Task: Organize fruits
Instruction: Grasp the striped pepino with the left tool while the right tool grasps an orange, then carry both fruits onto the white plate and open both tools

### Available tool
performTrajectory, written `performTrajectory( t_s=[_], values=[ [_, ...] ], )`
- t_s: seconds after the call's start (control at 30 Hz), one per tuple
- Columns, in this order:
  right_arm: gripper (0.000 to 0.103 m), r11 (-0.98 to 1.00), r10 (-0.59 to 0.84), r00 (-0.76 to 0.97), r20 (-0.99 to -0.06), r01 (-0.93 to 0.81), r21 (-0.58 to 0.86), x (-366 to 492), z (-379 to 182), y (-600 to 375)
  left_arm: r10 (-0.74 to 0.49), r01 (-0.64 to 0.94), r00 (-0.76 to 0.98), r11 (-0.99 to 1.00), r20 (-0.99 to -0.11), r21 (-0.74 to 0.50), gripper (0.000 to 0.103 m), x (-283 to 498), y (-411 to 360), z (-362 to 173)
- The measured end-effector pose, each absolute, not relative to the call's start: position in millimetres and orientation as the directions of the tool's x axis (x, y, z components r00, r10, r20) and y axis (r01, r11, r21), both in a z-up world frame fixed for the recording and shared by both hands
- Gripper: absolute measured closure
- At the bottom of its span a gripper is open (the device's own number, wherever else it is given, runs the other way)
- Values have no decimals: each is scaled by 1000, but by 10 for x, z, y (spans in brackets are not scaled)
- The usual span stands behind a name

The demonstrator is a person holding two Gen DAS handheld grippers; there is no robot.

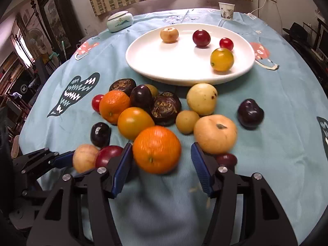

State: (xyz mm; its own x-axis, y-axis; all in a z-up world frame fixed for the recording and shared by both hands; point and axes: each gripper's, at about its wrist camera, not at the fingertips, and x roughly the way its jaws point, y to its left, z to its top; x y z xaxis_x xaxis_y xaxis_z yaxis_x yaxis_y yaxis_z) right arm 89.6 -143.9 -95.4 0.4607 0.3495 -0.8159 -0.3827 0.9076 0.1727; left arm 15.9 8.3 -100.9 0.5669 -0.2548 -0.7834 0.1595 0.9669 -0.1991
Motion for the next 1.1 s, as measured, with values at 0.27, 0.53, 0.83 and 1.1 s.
performTrajectory(
  t_s=[0.27,0.53,0.83,1.1],
  values=[
    [57,903,379,471,-797,-375,208,734,-780,-1466,-283,150,563,959,-776,-241,62,184,190,-997],
    [57,897,404,487,-774,-375,232,596,-666,-1572,-259,116,577,965,-774,-236,62,212,256,-865],
    [57,883,439,469,-766,-386,269,582,-686,-1636,-236,128,596,971,-767,-199,62,312,213,-643],
    [57,876,447,475,-758,-402,265,944,-498,-1707,-230,184,622,972,-749,-145,61,891,66,-239]
  ],
)
